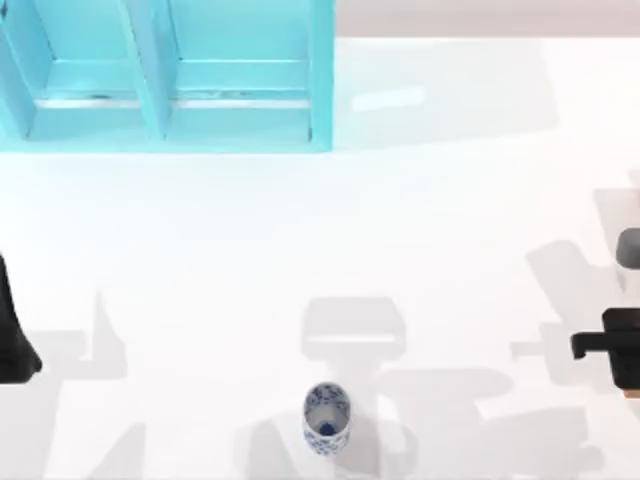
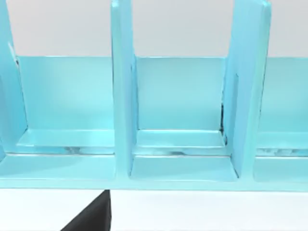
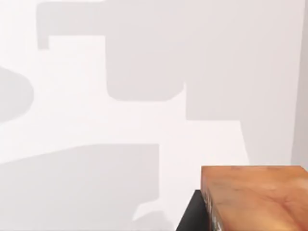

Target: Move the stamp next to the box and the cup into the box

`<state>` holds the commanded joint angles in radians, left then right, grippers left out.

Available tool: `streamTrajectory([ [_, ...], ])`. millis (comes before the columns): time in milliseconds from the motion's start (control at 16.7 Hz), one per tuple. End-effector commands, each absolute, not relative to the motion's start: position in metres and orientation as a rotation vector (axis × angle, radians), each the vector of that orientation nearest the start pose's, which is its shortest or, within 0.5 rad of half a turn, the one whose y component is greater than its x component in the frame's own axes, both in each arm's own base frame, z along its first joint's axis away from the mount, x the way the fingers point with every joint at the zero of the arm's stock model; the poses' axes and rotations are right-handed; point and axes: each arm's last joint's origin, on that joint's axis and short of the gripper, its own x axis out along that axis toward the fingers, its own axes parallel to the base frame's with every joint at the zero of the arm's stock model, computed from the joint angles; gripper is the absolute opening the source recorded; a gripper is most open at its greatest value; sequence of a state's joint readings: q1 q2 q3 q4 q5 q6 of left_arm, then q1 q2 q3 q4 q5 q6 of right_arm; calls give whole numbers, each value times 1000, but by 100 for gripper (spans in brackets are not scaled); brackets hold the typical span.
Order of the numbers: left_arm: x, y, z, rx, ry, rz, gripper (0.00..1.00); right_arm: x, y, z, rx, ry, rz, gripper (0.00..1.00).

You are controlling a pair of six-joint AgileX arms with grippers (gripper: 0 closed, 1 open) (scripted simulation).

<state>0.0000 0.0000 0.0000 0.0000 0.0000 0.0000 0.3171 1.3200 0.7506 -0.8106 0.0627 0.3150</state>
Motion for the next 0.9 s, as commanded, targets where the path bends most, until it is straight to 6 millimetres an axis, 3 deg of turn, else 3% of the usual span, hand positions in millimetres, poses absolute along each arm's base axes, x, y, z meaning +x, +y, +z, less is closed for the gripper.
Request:
streamTrajectory([
  [780, 106, -1, 160, 0, 0, 0, 100, 207, 67, 177, 4, 1370, -4, 98],
  [900, 106, -1, 160, 0, 0, 0, 100, 207, 67, 177, 4, 1370, -4, 100],
])
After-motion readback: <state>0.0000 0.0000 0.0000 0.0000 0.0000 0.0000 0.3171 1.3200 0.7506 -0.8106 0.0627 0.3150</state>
